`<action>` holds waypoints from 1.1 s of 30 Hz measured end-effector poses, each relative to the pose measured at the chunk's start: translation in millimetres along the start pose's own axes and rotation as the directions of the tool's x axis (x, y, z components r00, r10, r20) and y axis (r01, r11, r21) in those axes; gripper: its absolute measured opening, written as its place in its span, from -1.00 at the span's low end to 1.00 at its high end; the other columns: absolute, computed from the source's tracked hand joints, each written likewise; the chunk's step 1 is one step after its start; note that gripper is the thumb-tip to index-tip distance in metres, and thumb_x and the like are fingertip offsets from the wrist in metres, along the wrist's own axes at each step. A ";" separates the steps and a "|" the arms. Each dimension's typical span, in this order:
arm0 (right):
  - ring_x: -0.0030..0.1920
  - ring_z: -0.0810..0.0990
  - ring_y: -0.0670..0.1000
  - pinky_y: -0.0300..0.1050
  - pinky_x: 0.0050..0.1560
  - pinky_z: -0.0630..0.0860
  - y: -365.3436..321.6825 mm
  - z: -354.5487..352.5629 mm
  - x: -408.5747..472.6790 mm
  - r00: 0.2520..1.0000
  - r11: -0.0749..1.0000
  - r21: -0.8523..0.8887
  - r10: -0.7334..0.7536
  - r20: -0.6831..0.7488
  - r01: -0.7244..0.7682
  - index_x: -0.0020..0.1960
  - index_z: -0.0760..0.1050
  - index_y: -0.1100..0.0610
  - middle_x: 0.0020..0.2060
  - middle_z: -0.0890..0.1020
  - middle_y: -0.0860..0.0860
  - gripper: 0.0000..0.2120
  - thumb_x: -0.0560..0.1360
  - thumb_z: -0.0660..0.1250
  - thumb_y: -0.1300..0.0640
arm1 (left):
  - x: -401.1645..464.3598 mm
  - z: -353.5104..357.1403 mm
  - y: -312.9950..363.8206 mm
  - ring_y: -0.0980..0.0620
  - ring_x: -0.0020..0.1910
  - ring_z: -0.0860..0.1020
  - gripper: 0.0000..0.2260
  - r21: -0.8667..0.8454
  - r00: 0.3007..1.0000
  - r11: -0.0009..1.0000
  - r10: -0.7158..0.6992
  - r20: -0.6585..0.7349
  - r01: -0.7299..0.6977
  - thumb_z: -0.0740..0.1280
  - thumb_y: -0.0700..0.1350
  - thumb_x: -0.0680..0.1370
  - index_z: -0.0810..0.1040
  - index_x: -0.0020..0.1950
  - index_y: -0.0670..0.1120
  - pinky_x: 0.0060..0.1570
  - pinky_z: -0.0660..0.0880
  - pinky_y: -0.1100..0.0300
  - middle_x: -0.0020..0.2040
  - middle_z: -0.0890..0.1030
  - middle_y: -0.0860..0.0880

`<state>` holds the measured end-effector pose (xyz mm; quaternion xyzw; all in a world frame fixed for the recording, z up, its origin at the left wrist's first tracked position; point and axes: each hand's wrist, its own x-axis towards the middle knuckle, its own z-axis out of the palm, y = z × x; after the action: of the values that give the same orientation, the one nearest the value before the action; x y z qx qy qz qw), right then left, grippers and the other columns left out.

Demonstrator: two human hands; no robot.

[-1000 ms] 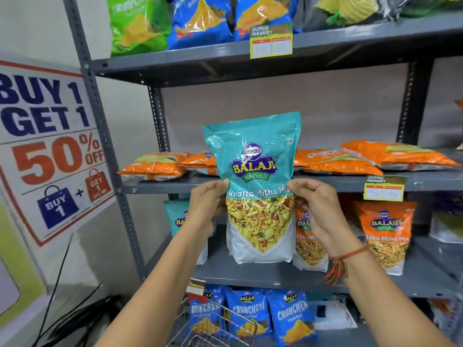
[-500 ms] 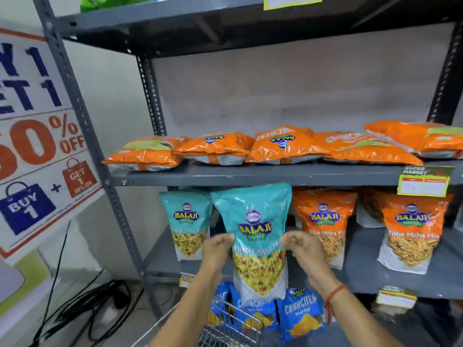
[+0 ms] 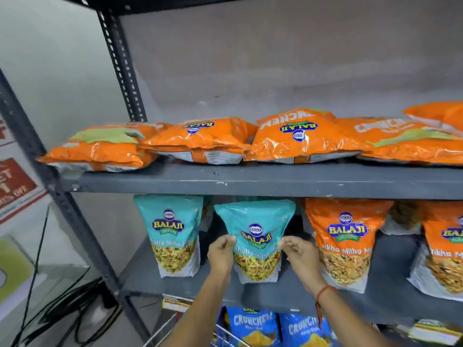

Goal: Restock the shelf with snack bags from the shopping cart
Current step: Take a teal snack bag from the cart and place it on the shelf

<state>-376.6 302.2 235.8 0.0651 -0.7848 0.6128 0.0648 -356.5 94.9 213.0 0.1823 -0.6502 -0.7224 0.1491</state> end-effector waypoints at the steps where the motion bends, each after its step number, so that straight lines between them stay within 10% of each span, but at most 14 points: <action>1: -0.21 0.65 -0.07 -0.13 -0.20 0.53 2.5 2.7 1.6 1.000 1.000 0.014 0.014 -0.003 -0.013 -0.24 0.61 -0.06 -0.24 0.71 -0.05 -0.82 0.44 0.42 0.21 | 1.4 -0.5 1.7 -0.09 -0.10 0.57 -0.81 0.002 1.000 1.000 0.007 0.011 -0.007 0.42 -0.01 0.44 0.62 -0.29 -0.10 -0.08 0.53 -0.09 -0.13 0.66 -0.22; 7: -0.03 0.62 -0.01 -0.11 -0.02 0.56 18.7 8.2 11.2 0.993 0.990 0.125 0.056 0.101 -0.069 -0.09 0.57 -0.01 -0.11 0.68 -0.06 -0.86 0.46 0.41 0.22 | -0.9 -7.5 9.9 -0.01 -0.06 0.66 -0.86 0.025 0.982 1.000 0.013 0.190 -0.018 0.33 -0.17 0.54 0.63 -0.05 -0.21 -0.06 0.61 0.10 -0.08 0.72 -0.10; 13: 0.35 0.27 -0.09 -0.13 0.34 0.29 52.1 8.8 8.6 0.860 0.962 -0.022 0.255 0.442 -0.274 0.51 0.02 0.00 0.31 0.28 -0.09 -0.05 0.33 0.53 0.26 | 2.3 -26.6 -25.2 0.29 0.10 0.59 -0.43 0.272 0.915 0.962 -0.138 0.378 0.033 0.56 -0.16 0.33 0.44 0.28 -0.02 -0.01 0.56 0.36 0.15 0.61 0.09; 17: 0.14 0.44 -0.27 -0.48 -0.01 0.47 70.2 21.8 12.2 0.802 0.948 -0.066 0.298 0.518 -0.310 0.27 0.21 -0.07 0.22 0.46 -0.15 -0.27 0.32 0.49 0.39 | 11.4 -23.5 -48.5 0.01 0.31 0.49 -0.10 0.498 0.913 0.867 -0.223 0.341 0.026 0.63 0.16 0.11 0.31 0.37 0.11 0.31 0.47 -0.07 0.31 0.53 0.07; 22: 0.23 0.55 -0.10 -0.12 0.22 0.52 91.0 33.7 18.2 0.833 0.951 -0.069 0.298 0.467 -0.301 0.16 0.38 -0.17 0.23 0.59 -0.09 -0.27 0.13 0.63 0.20 | 8.0 -10.0 -45.4 0.13 0.20 0.42 -0.21 0.539 0.929 0.842 -0.188 0.319 -0.014 0.61 -0.04 0.24 0.31 0.37 0.03 0.17 0.41 0.16 0.18 0.49 0.13; 33: 0.19 0.57 -0.07 -0.20 0.11 0.54 87.0 36.4 2.6 0.862 0.960 -0.074 0.275 0.427 -0.269 0.14 0.38 -0.12 0.19 0.60 -0.05 -0.33 0.15 0.63 0.14 | 1.5 -22.3 -41.4 0.02 0.24 0.48 -0.31 0.549 0.919 0.836 -0.240 0.313 0.032 0.60 -0.10 0.24 0.32 0.25 0.12 0.18 0.45 0.13 0.21 0.52 0.08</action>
<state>-395.7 287.7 144.6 0.0879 -0.7843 0.5813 -0.1978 -346.7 79.0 169.8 0.1238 -0.8261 -0.5432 -0.0850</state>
